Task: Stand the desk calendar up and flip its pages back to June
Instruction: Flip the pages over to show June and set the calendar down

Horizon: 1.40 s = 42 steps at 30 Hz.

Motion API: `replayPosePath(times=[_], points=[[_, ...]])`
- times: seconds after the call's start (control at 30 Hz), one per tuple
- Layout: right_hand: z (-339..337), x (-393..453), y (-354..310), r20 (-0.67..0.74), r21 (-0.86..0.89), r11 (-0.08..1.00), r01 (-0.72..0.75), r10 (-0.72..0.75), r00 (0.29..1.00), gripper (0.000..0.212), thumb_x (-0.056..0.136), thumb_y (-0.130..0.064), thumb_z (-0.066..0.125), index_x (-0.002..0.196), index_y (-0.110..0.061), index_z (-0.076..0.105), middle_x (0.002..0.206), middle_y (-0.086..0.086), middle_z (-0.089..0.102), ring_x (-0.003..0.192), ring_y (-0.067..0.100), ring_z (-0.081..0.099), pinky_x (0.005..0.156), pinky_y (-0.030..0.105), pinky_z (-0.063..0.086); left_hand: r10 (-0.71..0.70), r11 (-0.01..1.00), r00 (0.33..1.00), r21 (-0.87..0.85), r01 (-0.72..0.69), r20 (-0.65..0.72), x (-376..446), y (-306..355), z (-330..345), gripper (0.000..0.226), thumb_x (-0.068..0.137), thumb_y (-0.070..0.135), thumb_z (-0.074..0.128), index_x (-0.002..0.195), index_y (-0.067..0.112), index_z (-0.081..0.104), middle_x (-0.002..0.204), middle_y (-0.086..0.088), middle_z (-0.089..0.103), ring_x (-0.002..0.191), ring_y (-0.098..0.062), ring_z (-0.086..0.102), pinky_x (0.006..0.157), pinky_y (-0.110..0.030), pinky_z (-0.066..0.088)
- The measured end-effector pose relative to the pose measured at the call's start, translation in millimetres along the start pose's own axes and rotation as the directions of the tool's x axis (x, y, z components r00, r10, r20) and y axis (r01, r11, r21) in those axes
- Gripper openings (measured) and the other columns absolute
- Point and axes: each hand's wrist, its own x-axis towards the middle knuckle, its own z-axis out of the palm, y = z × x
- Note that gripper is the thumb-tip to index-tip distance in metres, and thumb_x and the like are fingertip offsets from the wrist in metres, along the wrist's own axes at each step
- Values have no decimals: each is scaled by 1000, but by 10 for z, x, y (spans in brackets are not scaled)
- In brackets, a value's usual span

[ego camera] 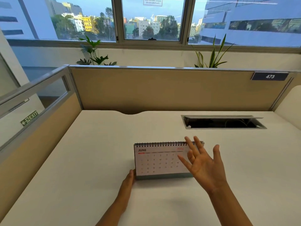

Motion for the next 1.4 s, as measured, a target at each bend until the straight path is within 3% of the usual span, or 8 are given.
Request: replayPosePath(times=[0.13, 0.27, 0.4, 0.53, 0.83, 1.1, 1.27, 1.4], points=[[-323, -10, 50, -337, -6, 996, 92, -89, 937, 43, 88, -54, 38, 101, -18, 59, 93, 3, 71, 60, 11, 58, 70, 35, 59, 0, 1000, 1000, 27, 0, 23, -18, 4, -7, 48, 94, 41, 15, 132, 25, 37, 125, 4, 46, 131, -23, 35, 109, -35, 23], [-540, -47, 141, -519, -415, 910, 10, -246, 819, 38, 96, -41, 32, 116, -14, 50, 121, 9, 54, 107, 27, 51, 93, 45, 44, 23, 997, 1000, 70, -24, 13, -33, 21, 13, 46, 94, 39, 17, 134, 23, 36, 127, 4, 45, 129, -21, 37, 108, -33, 25], [-837, -52, 327, -414, -839, 508, -196, -361, 836, 42, 95, -33, 39, 133, -15, 36, 142, 10, 41, 127, 29, 39, 104, 46, 33, 155, 898, 986, 409, -164, 56, -35, -106, 41, 36, 90, 46, 33, 125, 39, 31, 132, 4, 47, 122, -17, 44, 102, -26, 36], [-1052, -33, 449, -324, -942, 182, -283, -260, 910, 49, 89, -20, 55, 133, -13, 35, 141, 10, 45, 128, 29, 41, 103, 44, 36, 211, 644, 976, 743, -182, 57, 28, -247, -86, 100, 59, 85, 3, 140, 29, 20, 149, 2, 30, 138, -18, 25, 113, -37, 25], [-1215, 13, 428, -134, -961, -179, -210, -362, 923, 37, 84, -24, 62, 118, -11, 52, 113, 8, 66, 102, 28, 60, 89, 44, 49, 242, 293, 956, 926, -236, 167, 68, -278, -177, 123, 43, 85, -21, 142, 13, -6, 156, 3, 3, 143, -15, -5, 109, -33, -13], [-1272, 99, 413, -98, -935, -286, -208, -356, 929, 36, 89, -33, 53, 122, -20, 50, 115, 5, 64, 107, 25, 53, 95, 44, 42, 280, 288, 948, 928, -236, 155, 235, -273, -226, 111, 53, 83, -15, 143, 23, 7, 154, 5, 14, 143, -14, 1, 110, -36, -9], [-1292, 102, 437, -82, -930, -305, -207, -375, 923, 37, 89, -34, 53, 123, -21, 49, 115, 4, 64, 107, 24, 51, 95, 41, 38, 289, 133, 943, 969, -210, 165, 239, -341, -253, 69, 84, 66, 14, 132, 21, 36, 130, 3, 58, 128, -12, 26, 102, -37, 14], [-1280, 92, 445, -78, -938, -283, -201, -393, 916, 35, 88, -30, 55, 121, -18, 52, 116, 6, 64, 109, 25, 50, 96, 41, 37, 282, 146, 948, 970, -195, 149, 221, -359, -241, 71, 84, 66, 15, 134, 20, 35, 135, 3, 53, 130, -13, 32, 105, -36, 9]])
